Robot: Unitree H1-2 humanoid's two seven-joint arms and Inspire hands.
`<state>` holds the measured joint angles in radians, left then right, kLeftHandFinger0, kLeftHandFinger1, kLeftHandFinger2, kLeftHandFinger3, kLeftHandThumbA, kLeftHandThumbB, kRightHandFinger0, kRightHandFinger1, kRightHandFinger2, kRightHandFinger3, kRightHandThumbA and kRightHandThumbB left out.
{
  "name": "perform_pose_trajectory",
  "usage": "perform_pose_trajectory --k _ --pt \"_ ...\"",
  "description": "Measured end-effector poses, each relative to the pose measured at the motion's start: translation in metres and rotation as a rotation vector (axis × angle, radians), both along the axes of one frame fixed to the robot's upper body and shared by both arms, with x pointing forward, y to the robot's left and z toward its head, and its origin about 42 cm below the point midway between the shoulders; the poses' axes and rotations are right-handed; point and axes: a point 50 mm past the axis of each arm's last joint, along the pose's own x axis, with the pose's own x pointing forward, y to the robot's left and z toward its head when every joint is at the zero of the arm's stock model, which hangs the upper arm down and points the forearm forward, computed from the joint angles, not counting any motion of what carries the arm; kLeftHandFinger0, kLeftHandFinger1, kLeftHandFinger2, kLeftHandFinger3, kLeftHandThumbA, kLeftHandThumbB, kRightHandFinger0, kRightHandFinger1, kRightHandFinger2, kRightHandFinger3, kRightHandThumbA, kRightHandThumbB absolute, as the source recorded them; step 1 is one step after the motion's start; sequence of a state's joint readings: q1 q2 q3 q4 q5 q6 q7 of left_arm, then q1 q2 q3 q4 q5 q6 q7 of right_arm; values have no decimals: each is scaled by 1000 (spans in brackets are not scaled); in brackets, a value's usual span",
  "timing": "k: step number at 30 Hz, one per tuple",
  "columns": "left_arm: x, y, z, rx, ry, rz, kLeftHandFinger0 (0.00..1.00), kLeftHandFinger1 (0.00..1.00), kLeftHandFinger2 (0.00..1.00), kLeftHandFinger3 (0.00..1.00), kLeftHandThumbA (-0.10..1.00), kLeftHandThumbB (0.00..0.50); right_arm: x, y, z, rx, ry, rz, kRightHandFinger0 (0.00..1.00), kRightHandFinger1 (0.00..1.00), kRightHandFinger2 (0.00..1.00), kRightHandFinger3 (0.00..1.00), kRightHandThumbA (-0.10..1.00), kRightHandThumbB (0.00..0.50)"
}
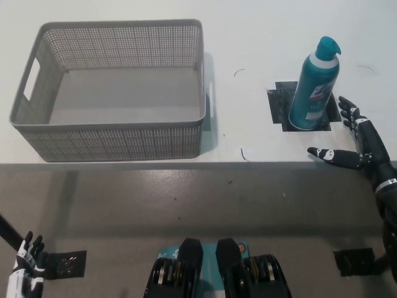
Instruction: Use the right hand to pick up an air purifying spray and put it inside a container
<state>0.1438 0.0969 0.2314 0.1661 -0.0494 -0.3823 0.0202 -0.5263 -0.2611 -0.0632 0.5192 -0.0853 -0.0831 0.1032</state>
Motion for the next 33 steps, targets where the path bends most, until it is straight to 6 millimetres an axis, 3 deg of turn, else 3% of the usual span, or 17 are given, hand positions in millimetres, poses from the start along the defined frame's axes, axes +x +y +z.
perform_pose_trajectory --k 7,12,18,21,22,27,30,32,33 --pt "0 0 0 2 1 0 1000 1000 1000 1000 730 221 4 -3 11 20 -22 -17 1000 1000 1000 1000 1000 500" --pt "0 0 0 2 0 -1 1000 1000 1000 1000 690 204 20 0 27 54 -47 -24 1000 1000 1000 1000 1000 500" --pt "2 -1 6 5 -13 -5 1000 1000 1000 1000 676 233 44 14 46 80 -56 -18 1000 1000 1000 1000 1000 500" --pt "5 -1 8 7 -19 -10 1000 1000 1000 1000 629 210 53 27 57 91 -73 -9 1000 1000 1000 1000 1000 500" --pt "6 -1 9 8 -21 -11 1000 1000 1000 1000 606 182 55 30 59 94 -74 -8 1000 1000 1000 1000 1000 500" --pt "12 -1 13 27 -34 -22 1000 1000 1000 1000 553 157 65 46 67 111 -68 2 1000 1000 1000 1000 1000 500" --pt "13 -1 14 38 -36 -27 1000 1000 1000 1000 263 90 67 51 62 118 -46 -4 1000 1000 1000 1000 1000 500" --pt "13 -1 15 46 -36 -30 1000 1000 1000 1000 186 93 67 53 56 124 -25 -9 1000 1000 1000 1000 1000 500" --pt "13 0 15 49 -35 -31 1000 1000 1000 1000 175 107 67 55 52 133 -9 -12 1000 1000 1000 1000 742 500"
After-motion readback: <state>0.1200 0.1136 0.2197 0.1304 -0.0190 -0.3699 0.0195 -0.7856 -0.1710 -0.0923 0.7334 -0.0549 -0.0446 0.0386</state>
